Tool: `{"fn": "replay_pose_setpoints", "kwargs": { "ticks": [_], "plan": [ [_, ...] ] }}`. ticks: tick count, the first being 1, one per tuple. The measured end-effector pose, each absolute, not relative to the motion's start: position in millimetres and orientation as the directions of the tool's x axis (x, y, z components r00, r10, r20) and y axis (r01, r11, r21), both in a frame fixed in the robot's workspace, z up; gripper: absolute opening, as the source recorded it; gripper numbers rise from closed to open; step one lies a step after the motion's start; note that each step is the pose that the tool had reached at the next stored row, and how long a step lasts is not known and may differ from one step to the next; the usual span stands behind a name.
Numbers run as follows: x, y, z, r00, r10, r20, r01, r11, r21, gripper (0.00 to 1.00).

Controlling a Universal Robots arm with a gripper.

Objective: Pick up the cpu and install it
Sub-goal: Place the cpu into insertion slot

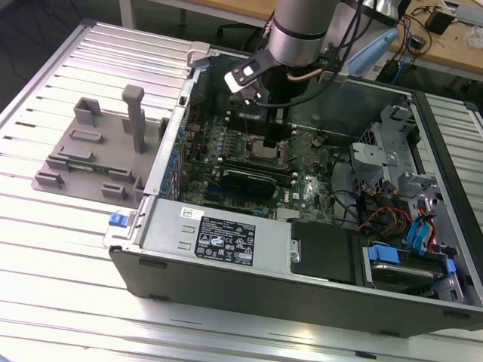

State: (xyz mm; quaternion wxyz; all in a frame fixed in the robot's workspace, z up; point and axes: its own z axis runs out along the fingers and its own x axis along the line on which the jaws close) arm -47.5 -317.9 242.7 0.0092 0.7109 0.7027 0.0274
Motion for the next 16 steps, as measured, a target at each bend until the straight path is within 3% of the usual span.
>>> {"fn": "replay_pose_setpoints", "kwargs": {
  "ticks": [8, 9, 10, 11, 13, 14, 15, 16],
  "plan": [
    [-47.5, -317.9, 244.7, 0.011, 1.000, 0.026, 0.999, -0.012, 0.052, 0.60],
    [-47.5, -317.9, 244.8, 0.011, 1.000, 0.026, 0.999, -0.012, 0.052, 0.54],
    [-47.5, -317.9, 244.8, 0.011, 1.000, 0.026, 0.999, -0.012, 0.052, 0.41],
    [-47.5, -317.9, 244.9, 0.011, 1.000, 0.026, 0.999, -0.012, 0.052, 0.35],
    [-47.5, -317.9, 245.0, 0.011, 1.000, 0.026, 0.999, -0.012, 0.052, 0.35],
    [-47.5, -317.9, 245.0, 0.011, 1.000, 0.026, 0.999, -0.012, 0.052, 0.29],
    [-47.5, -317.9, 245.1, 0.011, 1.000, 0.026, 0.999, -0.012, 0.052, 0.11],
    [-47.5, -317.9, 245.2, 0.011, 1.000, 0.025, 0.999, -0.012, 0.052, 0.11]
  ]
}}
